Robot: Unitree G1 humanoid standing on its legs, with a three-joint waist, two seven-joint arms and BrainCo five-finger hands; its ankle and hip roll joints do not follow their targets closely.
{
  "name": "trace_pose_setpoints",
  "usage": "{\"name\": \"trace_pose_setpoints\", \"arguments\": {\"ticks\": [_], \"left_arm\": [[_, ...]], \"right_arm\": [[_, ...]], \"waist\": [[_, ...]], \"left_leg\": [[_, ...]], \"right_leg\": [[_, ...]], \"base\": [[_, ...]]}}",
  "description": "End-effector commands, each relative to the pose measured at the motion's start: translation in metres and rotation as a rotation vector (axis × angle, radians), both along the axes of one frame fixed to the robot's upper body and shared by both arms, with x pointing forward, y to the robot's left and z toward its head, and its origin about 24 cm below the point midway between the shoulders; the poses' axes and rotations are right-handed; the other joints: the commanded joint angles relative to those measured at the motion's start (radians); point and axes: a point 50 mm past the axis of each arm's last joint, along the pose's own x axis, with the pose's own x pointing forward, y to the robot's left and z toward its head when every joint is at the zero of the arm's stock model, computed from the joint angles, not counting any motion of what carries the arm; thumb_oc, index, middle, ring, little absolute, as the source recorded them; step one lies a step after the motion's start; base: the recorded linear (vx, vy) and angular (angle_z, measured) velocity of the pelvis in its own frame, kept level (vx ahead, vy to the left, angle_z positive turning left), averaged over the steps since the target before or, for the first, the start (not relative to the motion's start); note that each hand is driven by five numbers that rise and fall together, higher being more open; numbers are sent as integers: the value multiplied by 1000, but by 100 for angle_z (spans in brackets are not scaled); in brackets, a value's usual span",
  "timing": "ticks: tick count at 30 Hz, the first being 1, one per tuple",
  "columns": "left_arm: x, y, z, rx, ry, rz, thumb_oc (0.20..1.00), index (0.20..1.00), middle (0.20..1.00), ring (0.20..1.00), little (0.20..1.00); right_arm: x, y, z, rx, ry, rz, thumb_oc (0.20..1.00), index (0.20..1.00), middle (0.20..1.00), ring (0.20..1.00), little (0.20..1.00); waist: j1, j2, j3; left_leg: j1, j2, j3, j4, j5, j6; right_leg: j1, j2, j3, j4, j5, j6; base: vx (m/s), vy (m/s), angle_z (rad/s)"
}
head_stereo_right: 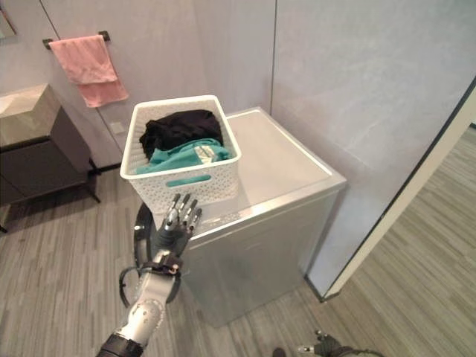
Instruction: Grab the laundry basket,head to the washer,open it,put in the laundry and shut it.
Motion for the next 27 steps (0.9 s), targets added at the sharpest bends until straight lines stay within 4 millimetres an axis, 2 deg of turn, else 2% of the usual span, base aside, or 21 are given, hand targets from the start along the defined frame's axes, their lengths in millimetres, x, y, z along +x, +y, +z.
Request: {"name": "trace_pose_setpoints", "arguments": {"ticks": [1, 2, 4, 7, 8, 9, 10, 11, 12, 13, 18, 23, 24, 27], "left_arm": [[-36, 18, -68, 236, 321, -70, 1000, 1000, 1000, 1000, 1000], [-36, 18, -68, 237, 321, -70, 1000, 1000, 1000, 1000, 1000], [-57, 43, -94, 398, 442, -68, 1000, 1000, 1000, 1000, 1000], [-83, 72, -121, 502, 596, -27, 1000, 1000, 1000, 1000, 1000], [-95, 86, -132, 516, 682, 14, 1000, 1000, 1000, 1000, 1000], [-94, 86, -132, 515, 681, 14, 1000, 1000, 1000, 1000, 1000], [-113, 101, -148, 519, 804, 70, 1000, 1000, 1000, 1000, 1000], [-113, 101, -148, 519, 803, 70, 1000, 1000, 1000, 1000, 1000], [-144, 124, -165, 588, 1001, 121, 1000, 1000, 1000, 1000, 1000], [-144, 124, -165, 588, 1001, 121, 1000, 1000, 1000, 1000, 1000], [-184, 147, -173, 664, 1221, 143, 1000, 1000, 1000, 1000, 1000], [-202, 158, -173, 704, 1309, 156, 1000, 1000, 1000, 1000, 1000], [-209, 161, -173, 773, 1346, 103, 1000, 1000, 1000, 1000, 1000], [-213, 161, -173, 816, 1363, 55, 1000, 1000, 1000, 1000, 1000]], "right_arm": [[13, -4, 3, -16, -26, -20, 1000, 1000, 1000, 1000, 1000], [13, -4, 3, -16, -26, -20, 1000, 1000, 1000, 1000, 1000], [5, -10, 2, -33, 4, -28, 1000, 1000, 1000, 1000, 1000], [-5, -15, 1, -58, 41, -7, 1000, 1000, 1000, 1000, 1000], [-10, -18, 0, -68, 59, -4, 1000, 1000, 1000, 1000, 1000], [-10, -18, 0, -68, 58, -4, 1000, 1000, 1000, 1000, 1000], [-18, -21, -1, -75, 86, -19, 1000, 1000, 1000, 1000, 1000], [-18, -21, -1, -75, 85, -19, 1000, 1000, 1000, 1000, 1000], [-31, -28, -2, -87, 135, -53, 1000, 1000, 1000, 1000, 1000], [-31, -28, -1, -87, 134, -53, 1000, 1000, 1000, 1000, 1000], [-39, -31, -2, -91, 177, -52, 1000, 1000, 1000, 1000, 1000], [-38, -30, -3, -82, 172, -77, 1000, 1000, 1000, 1000, 1000], [-37, -27, -3, -70, 170, -86, 1000, 1000, 1000, 1000, 1000], [-36, -25, -4, -63, 168, -79, 1000, 1000, 1000, 1000, 1000]], "waist": [[-12, -47, 42], [-12, -47, 42], [-6, -43, 45], [-1, -40, 48], [0, -40, 48], [0, -40, 49], [0, -40, 49], [0, -40, 49], [-5, -43, 47], [-5, -43, 48], [-14, -53, 42], [-15, -63, 44], [-15, -70, 48], [-15, -76, 50]], "left_leg": [[-48, 10, -66, 9, 42, -27], [-48, 10, -66, 9, 42, -27], [-50, 7, -71, 9, 42, -26], [-50, 3, -72, 9, 41, -24], [-50, 2, -72, 9, 41, -24], [-50, 2, -73, 9, 40, -24], [-48, 0, -72, 9, 38, -23], [-47, 0, -72, 9, 38, -23], [-41, -5, -69, 9, 31, -21], [-41, -5, -69, 9, 31, -21], [-27, -12, -65, 9, 19, -17], [-19, -21, -66, 9, 11, -9], [-11, -30, -64, 9, 3, 0], [2, -39, -59, 9, -6, 8]], "right_leg": [[19, -41, -9, 2, 16, 65], [19, -41, -9, 2, 16, 65], [20, -44, -17, 2, 15, 64], [20, -46, -19, 2, 16, 64], [20, -48, -20, 2, 17, 64], [21, -48, -20, 2, 16, 64], [22, -51, -22, 2, 17, 64], [22, -51, -22, 2, 17, 64], [29, -55, -24, 2, 17, 63], [30, -55, -24, 2, 17, 63], [44, -63, -20, 2, 16, 65], [53, -72, -20, 8, 21, 67], [56, -81, -16, 20, 23, 71], [60, -91, -11, 28, 25, 74]], "base": [[0, 0, 0], [-21, 32, 2], [-15, 36, 3], [-19, 44, 4], [-11, 37, 8], [-17, 55, 12], [-10, 36, 11], [-16, 106, -2], [-6, 70, -7], [-6, 94, -9], [3, 64, 0], [-4, 77, 3], [-6, 85, 1], [-2, 105, -1]]}}
